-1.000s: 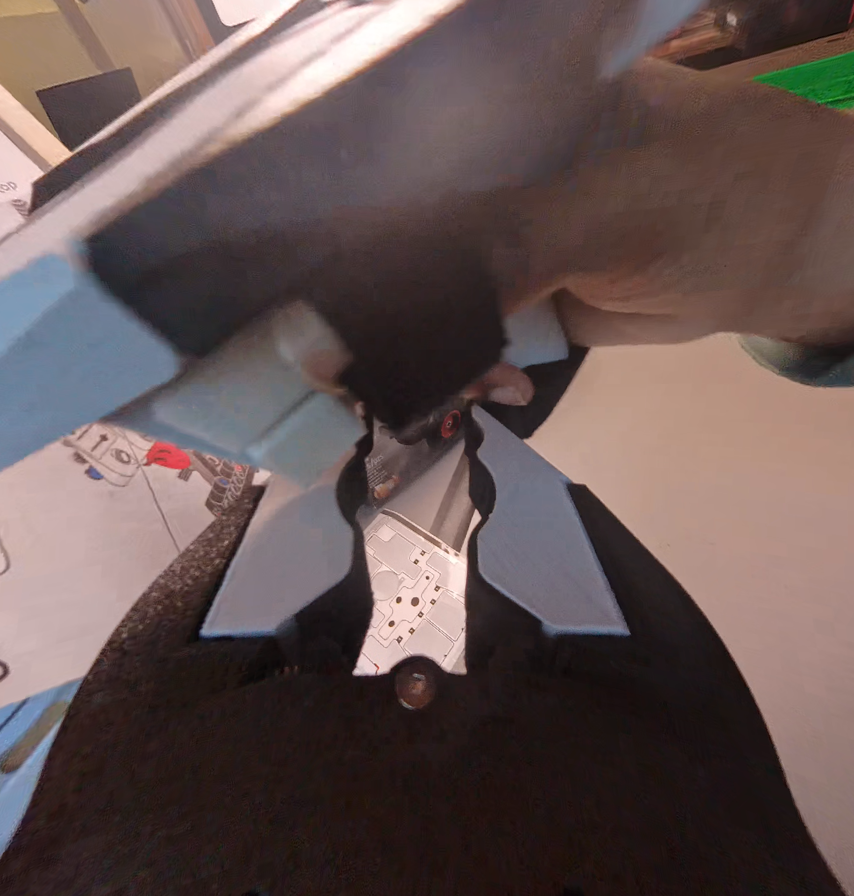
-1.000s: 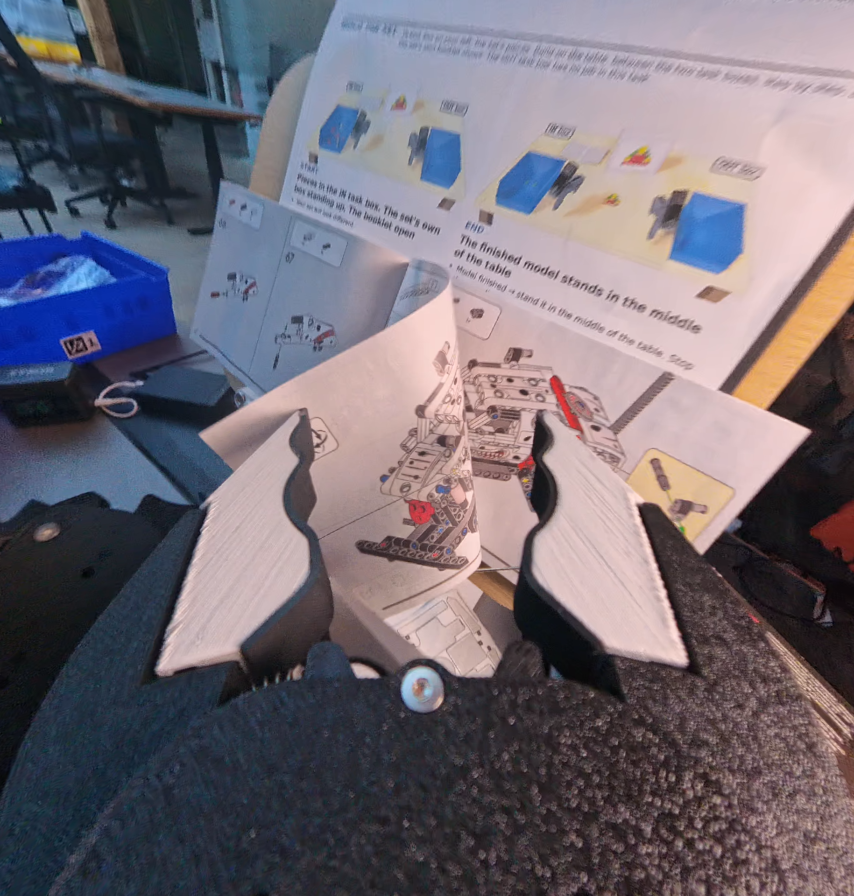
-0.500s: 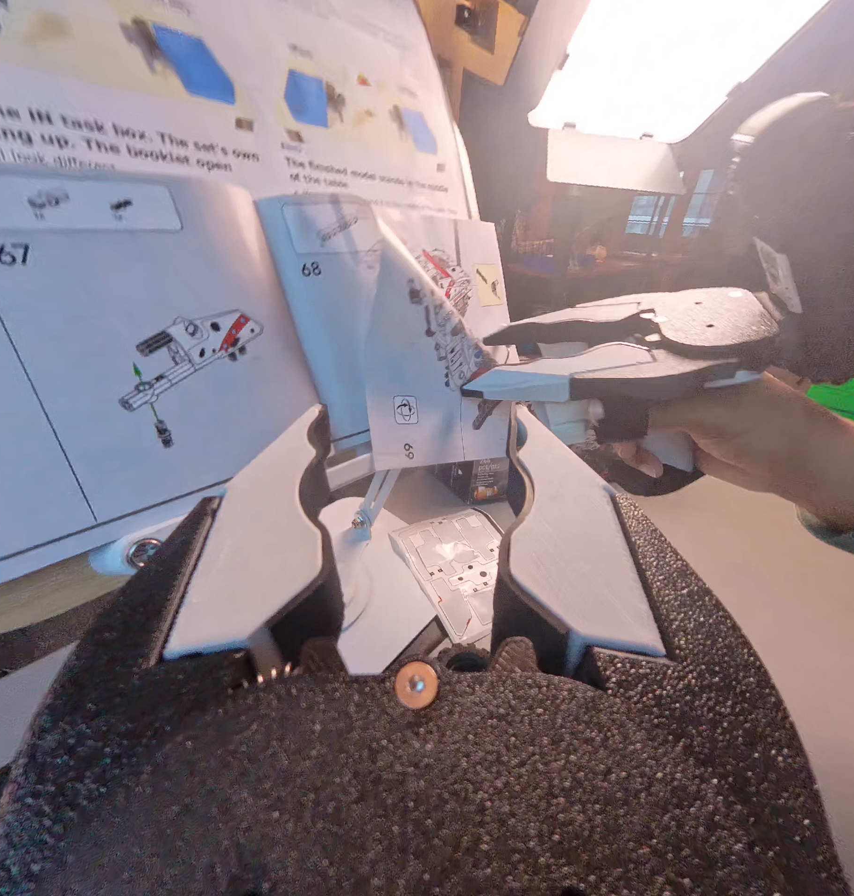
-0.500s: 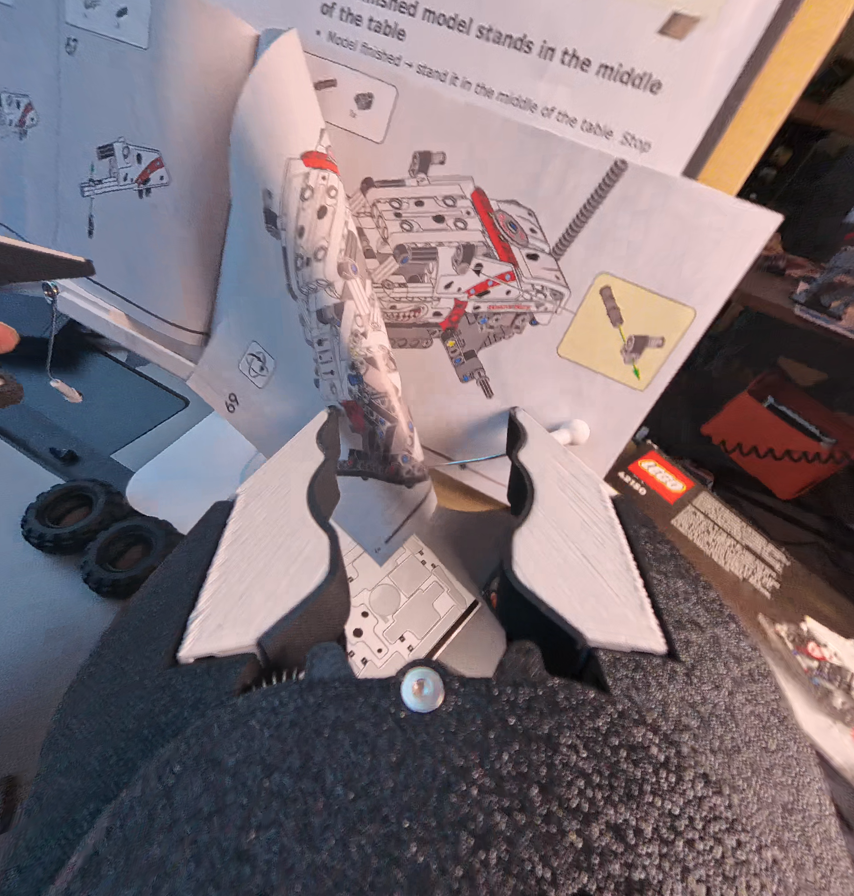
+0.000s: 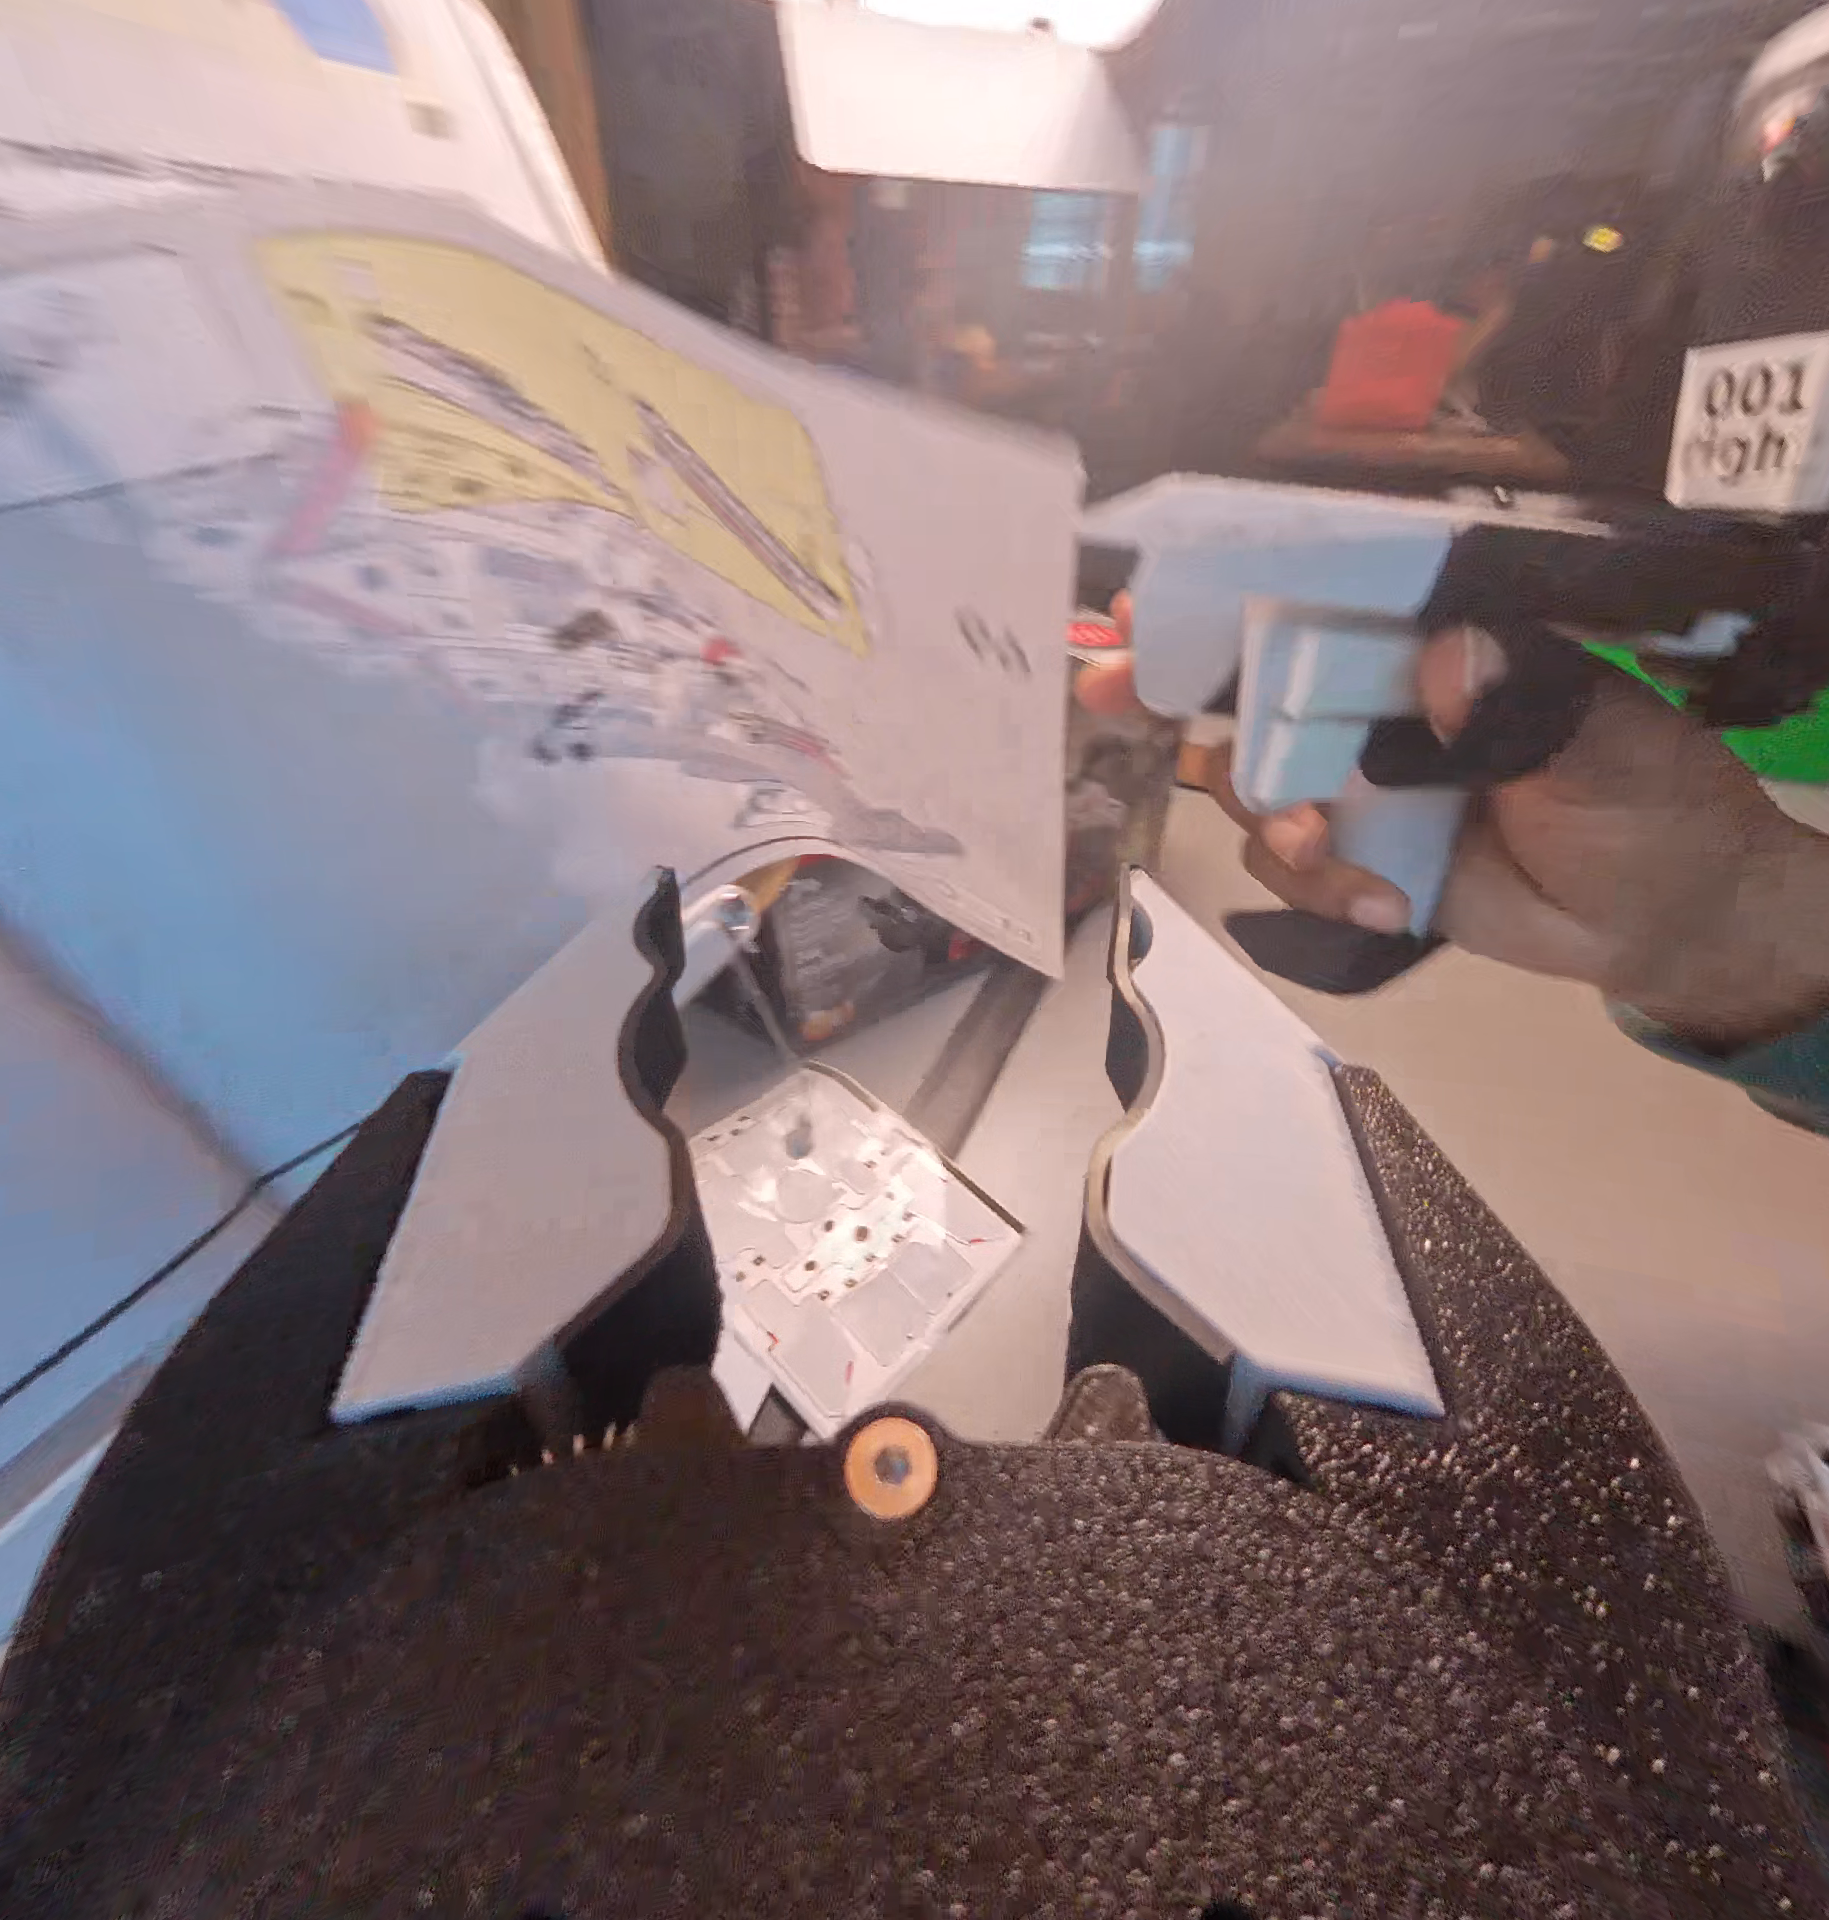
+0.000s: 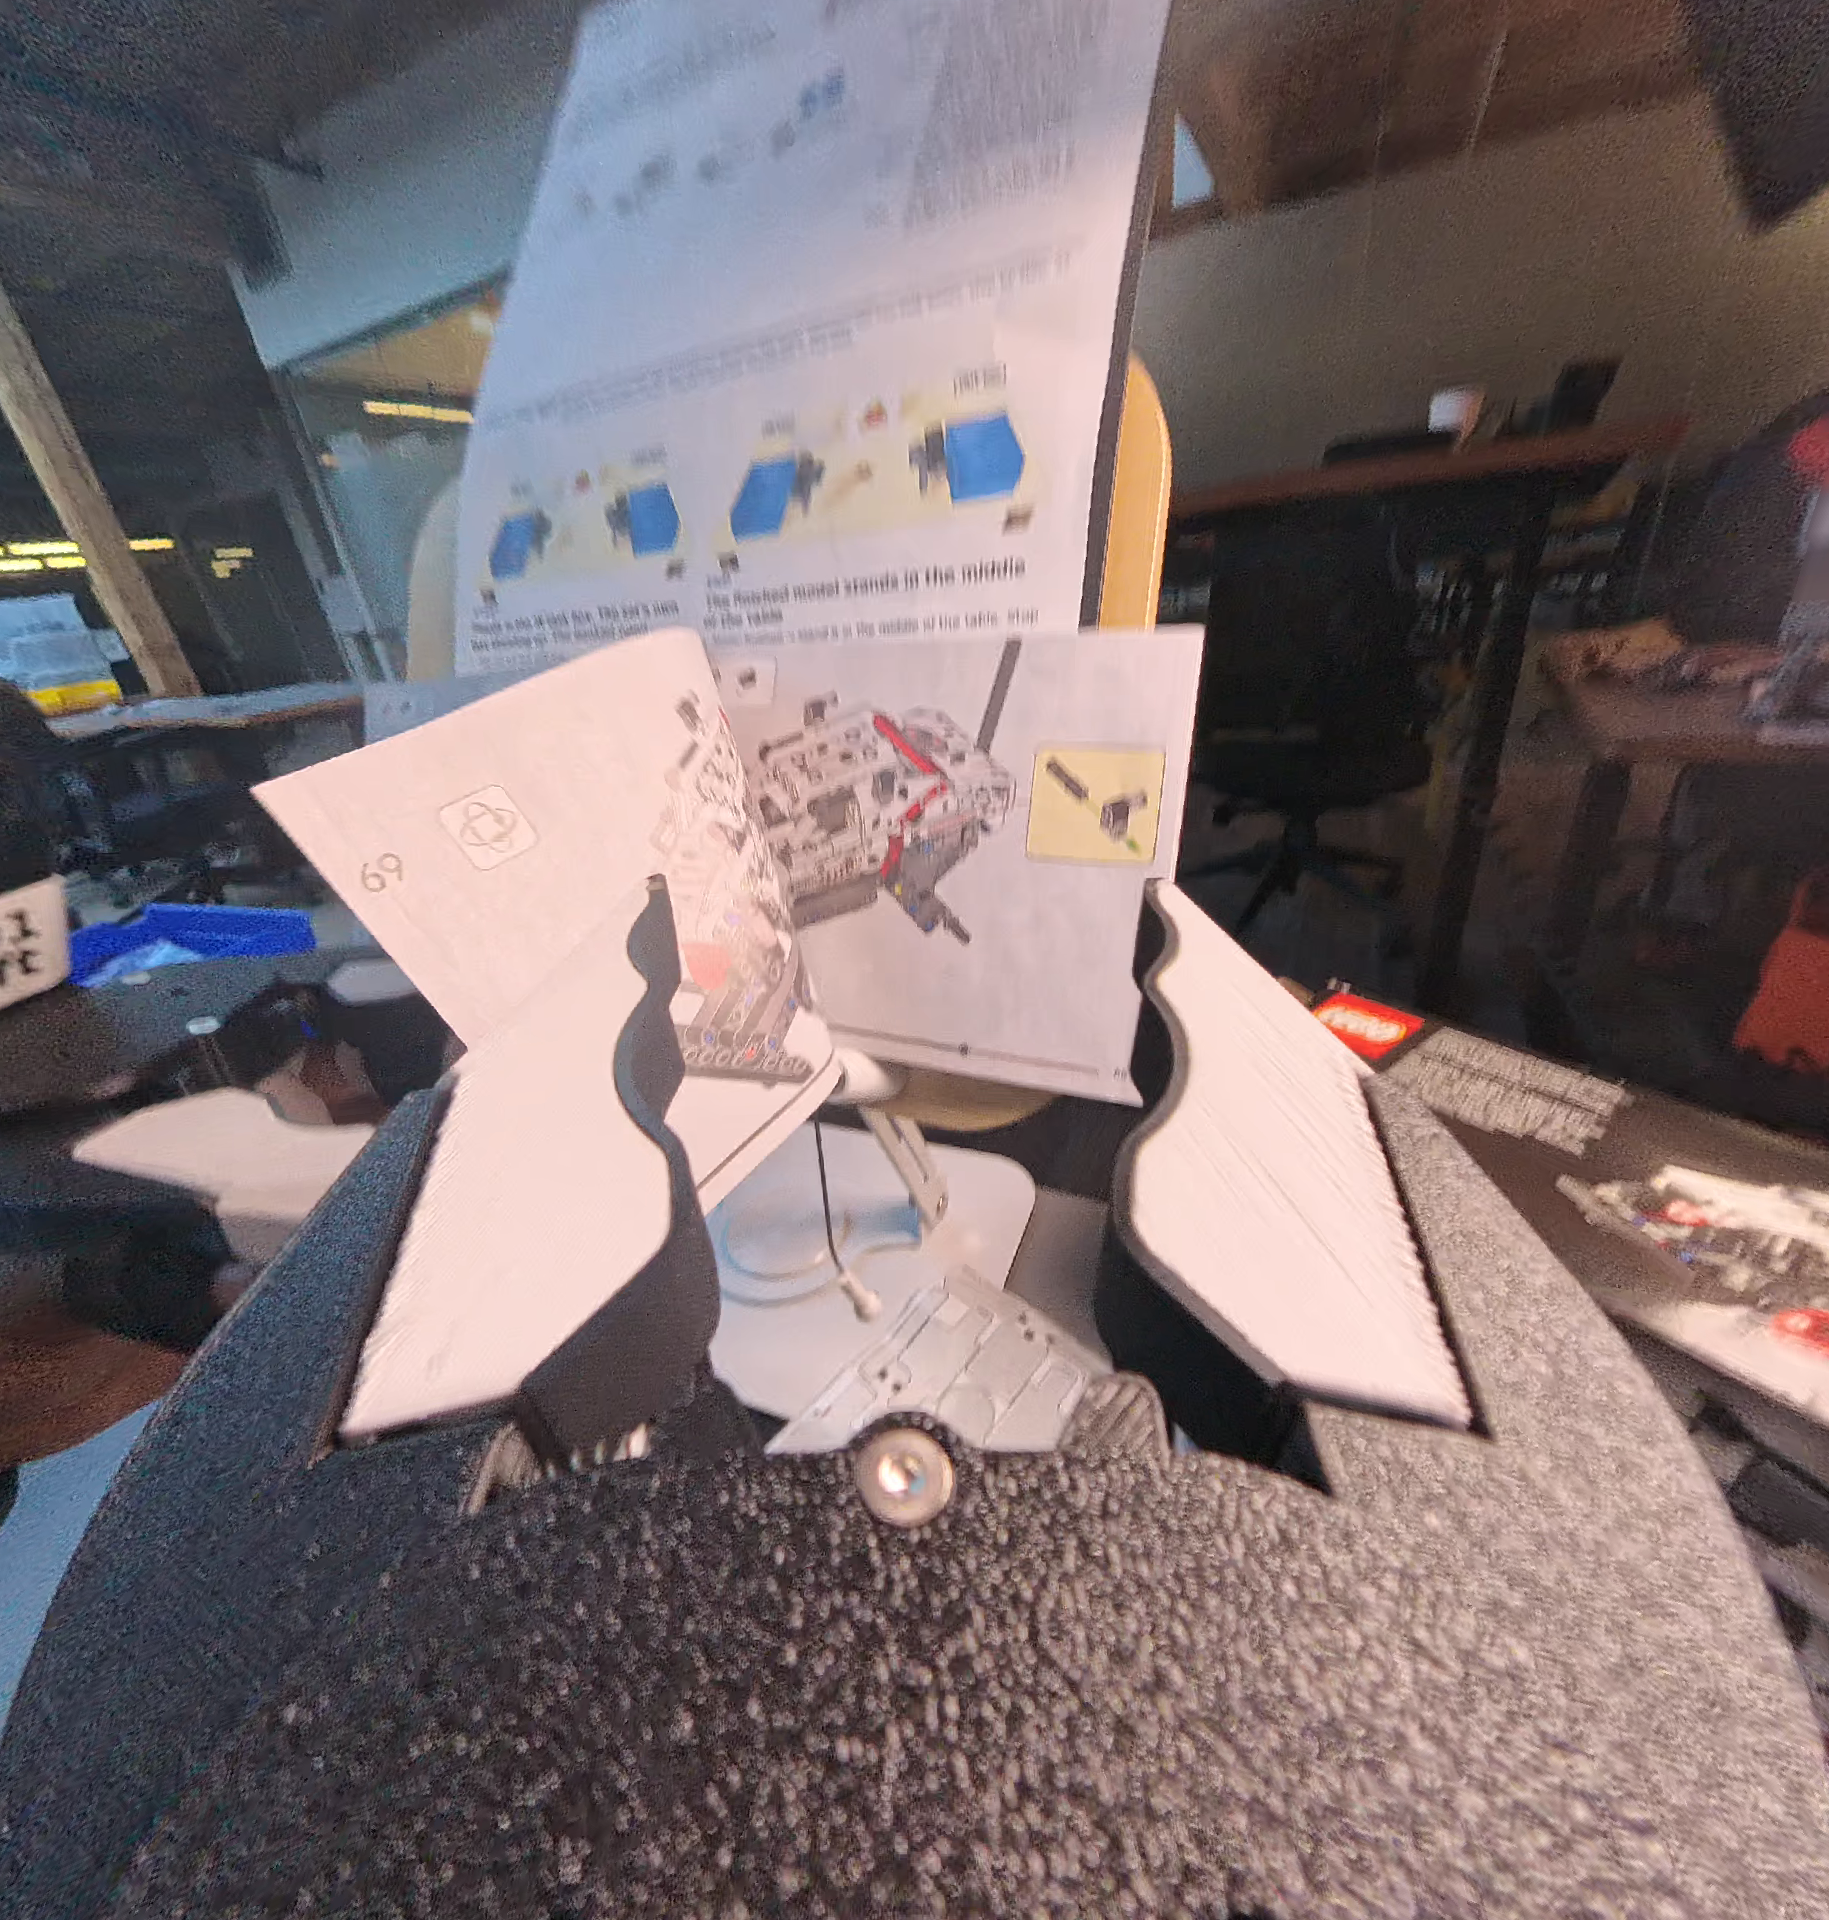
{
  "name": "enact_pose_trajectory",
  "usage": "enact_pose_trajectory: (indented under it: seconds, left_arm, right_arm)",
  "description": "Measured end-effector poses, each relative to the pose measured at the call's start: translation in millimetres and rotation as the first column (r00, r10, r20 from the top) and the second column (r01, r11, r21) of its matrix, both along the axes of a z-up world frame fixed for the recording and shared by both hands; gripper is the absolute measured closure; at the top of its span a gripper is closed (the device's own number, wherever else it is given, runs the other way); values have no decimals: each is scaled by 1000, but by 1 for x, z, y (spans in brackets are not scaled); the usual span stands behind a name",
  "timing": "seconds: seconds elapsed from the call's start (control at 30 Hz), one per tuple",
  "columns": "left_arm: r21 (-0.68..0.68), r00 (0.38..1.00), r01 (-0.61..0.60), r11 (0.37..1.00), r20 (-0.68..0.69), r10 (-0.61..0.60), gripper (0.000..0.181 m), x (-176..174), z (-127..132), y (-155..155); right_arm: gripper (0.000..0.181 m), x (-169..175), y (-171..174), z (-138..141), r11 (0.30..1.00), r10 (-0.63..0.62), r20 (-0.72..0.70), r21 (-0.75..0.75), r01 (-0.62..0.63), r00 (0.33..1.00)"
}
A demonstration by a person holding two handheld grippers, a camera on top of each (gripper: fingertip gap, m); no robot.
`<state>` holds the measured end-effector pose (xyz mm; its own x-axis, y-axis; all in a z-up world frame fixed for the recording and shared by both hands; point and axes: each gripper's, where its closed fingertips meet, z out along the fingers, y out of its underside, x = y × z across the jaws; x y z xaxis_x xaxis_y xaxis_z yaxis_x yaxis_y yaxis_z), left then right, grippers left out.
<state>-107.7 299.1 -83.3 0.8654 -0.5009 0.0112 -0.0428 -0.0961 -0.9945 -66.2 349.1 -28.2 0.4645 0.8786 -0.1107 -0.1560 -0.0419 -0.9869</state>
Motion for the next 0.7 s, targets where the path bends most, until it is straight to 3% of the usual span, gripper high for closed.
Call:
enact_pose_trajectory:
  seconds: [0.07,0.13,0.17,0.23,0.33,0.4,0.47,0.5,0.6,0.7]
  left_arm:
    - [-60,987,139,989,-69,-143,97,27,-14,-9]
    - [-81,967,190,978,-154,-201,96,39,-26,-18]
    - [-78,964,195,978,-167,-205,98,40,-28,-22]
    - [-65,973,170,983,-149,-178,104,35,-29,-27]
    - [-39,989,80,996,-123,-84,109,13,-30,-30]
    - [-29,995,13,999,-102,-16,111,-5,-31,-32]
    - [-13,995,-55,998,-78,54,111,-24,-29,-35]
    - [-4,993,-93,996,-69,93,111,-34,-27,-36]
    - [14,974,-225,974,-34,225,112,-69,-23,-41]
    - [-62,921,-387,920,22,389,115,-108,-33,-51]
  right_arm:
    - [103,10,-14,28,990,-26,-75,133,35,997]
    - [113,9,-38,47,968,16,-108,252,12,994]
    - [123,5,-55,53,950,62,-112,313,-24,992]
    - [165,-5,-94,61,886,158,-88,452,-102,983]
    - [181,-34,-111,49,822,84,43,562,-94,996]
    - [181,-55,-94,31,842,-9,131,536,-63,991]
    - [181,-72,-56,-1,898,-121,260,441,-6,958]
    - [172,-77,-35,-15,921,-168,302,388,40,939]
    - [123,-90,2,-52,976,-144,410,211,60,901]
    - [118,-85,20,-56,972,-196,404,200,123,893]
